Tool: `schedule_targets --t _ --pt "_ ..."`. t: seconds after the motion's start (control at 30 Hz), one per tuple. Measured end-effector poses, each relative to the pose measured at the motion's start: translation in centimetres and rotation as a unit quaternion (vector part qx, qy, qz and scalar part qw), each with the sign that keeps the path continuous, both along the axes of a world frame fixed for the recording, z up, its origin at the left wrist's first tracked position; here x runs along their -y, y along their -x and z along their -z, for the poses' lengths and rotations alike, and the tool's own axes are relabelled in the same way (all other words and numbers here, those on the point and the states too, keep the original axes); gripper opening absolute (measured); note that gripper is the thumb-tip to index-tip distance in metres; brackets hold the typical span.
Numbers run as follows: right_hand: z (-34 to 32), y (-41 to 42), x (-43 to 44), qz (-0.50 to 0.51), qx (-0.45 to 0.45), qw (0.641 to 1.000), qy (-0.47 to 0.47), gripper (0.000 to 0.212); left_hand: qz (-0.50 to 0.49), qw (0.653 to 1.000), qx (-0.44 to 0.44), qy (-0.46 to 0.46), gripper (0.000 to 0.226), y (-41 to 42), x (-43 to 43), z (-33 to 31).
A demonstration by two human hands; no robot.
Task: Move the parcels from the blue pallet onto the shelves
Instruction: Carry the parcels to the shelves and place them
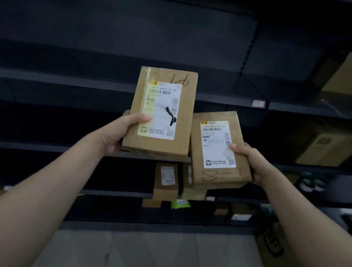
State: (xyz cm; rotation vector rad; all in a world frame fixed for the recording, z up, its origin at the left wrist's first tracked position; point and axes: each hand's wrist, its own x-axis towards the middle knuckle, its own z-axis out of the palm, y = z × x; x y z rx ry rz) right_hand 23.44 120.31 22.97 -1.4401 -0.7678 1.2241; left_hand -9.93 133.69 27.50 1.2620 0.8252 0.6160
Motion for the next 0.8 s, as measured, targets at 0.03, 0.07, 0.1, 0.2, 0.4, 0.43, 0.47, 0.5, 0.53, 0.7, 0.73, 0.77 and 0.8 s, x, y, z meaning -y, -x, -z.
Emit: schedule_targets --t 0.03,0.07,0.1,0.2,0.4,0.43,0.47,0.5,0.53,0.7,0.73,0.77,0.8 --pt "-0.6 -0.7 0.5 0.011 0.0 1.0 -0.005 0.053 0.007 1.0 0.0 -0.009 0.067 -1.1 -0.4 -0.8" --pt "-1.2 -1.5 1.0 0.019 0.002 1.0 -0.009 0.053 0.012 1.0 -0.003 -0.016 0.071 -2.2 -0.9 -1.4" --pt "-1.8 -2.3 1.5 0.025 0.008 1.0 -0.014 0.054 0.018 1.0 -0.009 -0.022 0.072 -3.3 -1.3 -2.1" --pt "-3.0 -4.6 2.4 0.046 0.022 0.998 -0.023 0.056 0.045 0.997 -0.031 -0.051 0.053 -6.6 -2.3 -4.0" --pt "-3.2 -9.0 2.6 0.064 0.021 0.998 -0.012 0.061 0.02 0.996 -0.074 -0.048 0.035 -13.1 -4.1 -7.2" --pt "-3.0 -9.8 2.5 0.065 0.016 0.998 -0.009 0.062 0.014 0.996 -0.076 -0.044 0.037 -14.2 -4.5 -7.6" --pt "-2.9 -10.6 2.3 0.066 0.01 0.998 -0.006 0.062 0.009 0.996 -0.079 -0.039 0.04 -15.3 -4.8 -8.0" --pt "-2.7 -11.5 2.2 0.067 0.006 0.998 -0.002 0.062 0.004 0.996 -0.083 -0.031 0.043 -16.4 -5.2 -8.3" --pt "-2.5 -12.3 2.1 0.068 0.003 0.998 0.002 0.061 0.0 0.996 -0.09 -0.023 0.047 -17.6 -5.5 -8.5" --pt "-1.6 -16.3 1.6 0.07 -0.015 0.997 0.021 0.057 -0.012 0.992 -0.126 0.019 0.06 -23.0 -6.6 -9.3" --pt "-1.4 -17.2 1.5 0.069 -0.018 0.997 0.024 0.057 -0.014 0.991 -0.128 0.027 0.063 -24.0 -6.9 -9.4" --pt "-1.3 -17.9 1.4 0.067 -0.021 0.997 0.028 0.056 -0.02 0.991 -0.129 0.036 0.065 -25.0 -7.3 -9.6" --pt "-1.1 -18.7 1.3 0.064 -0.023 0.997 0.031 0.056 -0.026 0.99 -0.13 0.043 0.066 -25.8 -7.6 -9.7"
